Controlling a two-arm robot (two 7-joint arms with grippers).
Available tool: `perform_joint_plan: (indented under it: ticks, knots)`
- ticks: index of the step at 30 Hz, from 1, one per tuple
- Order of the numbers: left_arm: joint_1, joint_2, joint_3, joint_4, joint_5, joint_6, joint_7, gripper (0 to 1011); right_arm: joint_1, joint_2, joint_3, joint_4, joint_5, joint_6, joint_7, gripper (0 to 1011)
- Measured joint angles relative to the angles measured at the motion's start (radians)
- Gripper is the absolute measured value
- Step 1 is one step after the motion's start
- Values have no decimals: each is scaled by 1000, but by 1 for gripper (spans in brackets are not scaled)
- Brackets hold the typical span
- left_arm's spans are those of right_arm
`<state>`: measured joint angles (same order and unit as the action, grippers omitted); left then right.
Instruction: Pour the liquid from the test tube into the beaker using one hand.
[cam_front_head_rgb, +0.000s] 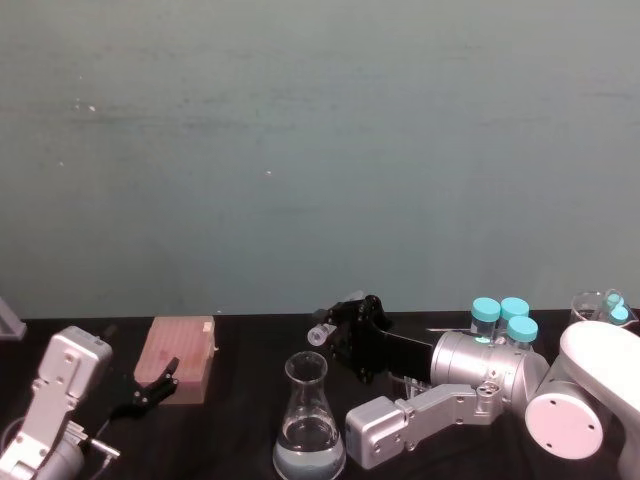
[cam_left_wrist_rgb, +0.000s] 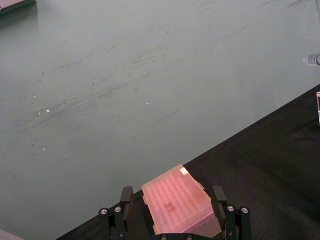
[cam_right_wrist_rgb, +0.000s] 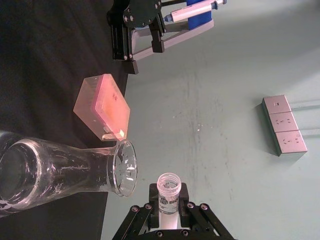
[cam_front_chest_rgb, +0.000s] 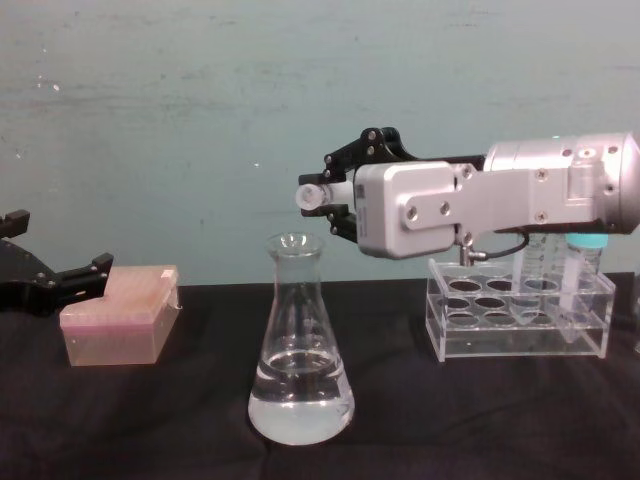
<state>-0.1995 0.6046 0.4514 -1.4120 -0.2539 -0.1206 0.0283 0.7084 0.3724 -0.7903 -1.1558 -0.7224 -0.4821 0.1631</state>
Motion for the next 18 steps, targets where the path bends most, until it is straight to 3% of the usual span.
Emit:
perform_joint_plan:
  ticks: [18]
  knots:
    - [0,0,0,0,0,0,0,1000,27,5,-41,11,-61,-7,-35,221]
